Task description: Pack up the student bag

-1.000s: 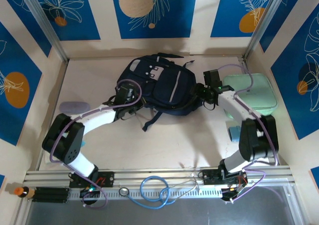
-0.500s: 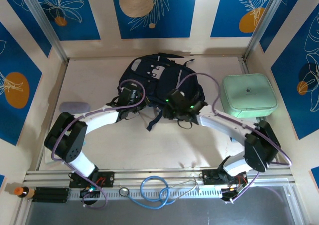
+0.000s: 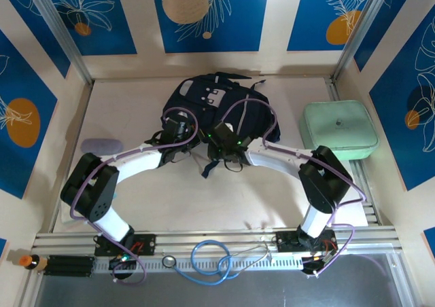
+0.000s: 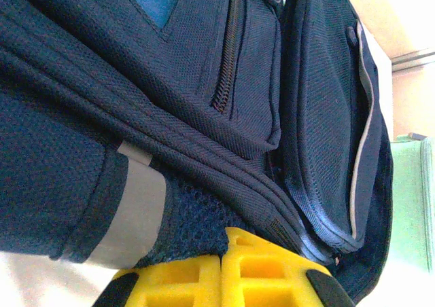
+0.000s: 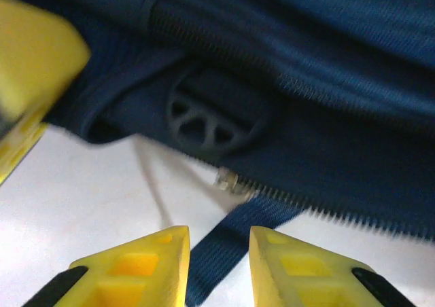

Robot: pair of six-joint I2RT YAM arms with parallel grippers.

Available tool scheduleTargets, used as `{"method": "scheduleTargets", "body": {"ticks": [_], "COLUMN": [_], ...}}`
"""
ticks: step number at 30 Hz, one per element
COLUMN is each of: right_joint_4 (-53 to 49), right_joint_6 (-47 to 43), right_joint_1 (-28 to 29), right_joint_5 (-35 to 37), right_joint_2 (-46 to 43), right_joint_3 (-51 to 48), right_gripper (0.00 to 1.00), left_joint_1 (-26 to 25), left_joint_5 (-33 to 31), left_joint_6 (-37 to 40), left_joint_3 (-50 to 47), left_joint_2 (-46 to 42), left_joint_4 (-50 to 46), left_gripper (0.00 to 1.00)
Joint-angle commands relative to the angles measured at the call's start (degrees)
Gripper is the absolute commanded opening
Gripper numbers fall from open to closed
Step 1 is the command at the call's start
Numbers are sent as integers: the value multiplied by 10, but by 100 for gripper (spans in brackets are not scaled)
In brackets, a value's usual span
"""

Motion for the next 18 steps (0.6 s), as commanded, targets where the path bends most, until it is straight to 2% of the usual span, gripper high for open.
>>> {"method": "scheduleTargets", "body": {"ticks": [1, 12, 16, 18], "right_joint_4": [3, -26, -39, -39], "right_joint_6": [9, -17, -10, -13], "right_joint_1": [-18, -28, -28, -28], "right_joint_5": [18, 77, 94, 94], "right_joint_2": [18, 75, 81, 80], "right_joint_3": [22, 98, 104, 100], "right_gripper": [32, 35, 32, 27], "left_joint_1": [-8, -8, -8, -8], "left_joint_5": [23, 30, 29, 26], "left_joint_6": [-5, -9, -7, -6], "left_joint_3": [17, 16, 17, 18], "left_joint_2": [-20, -20, -21, -21], "left_joint_4": [50, 49, 45, 42], "left_gripper": [0, 0, 0, 0]}}
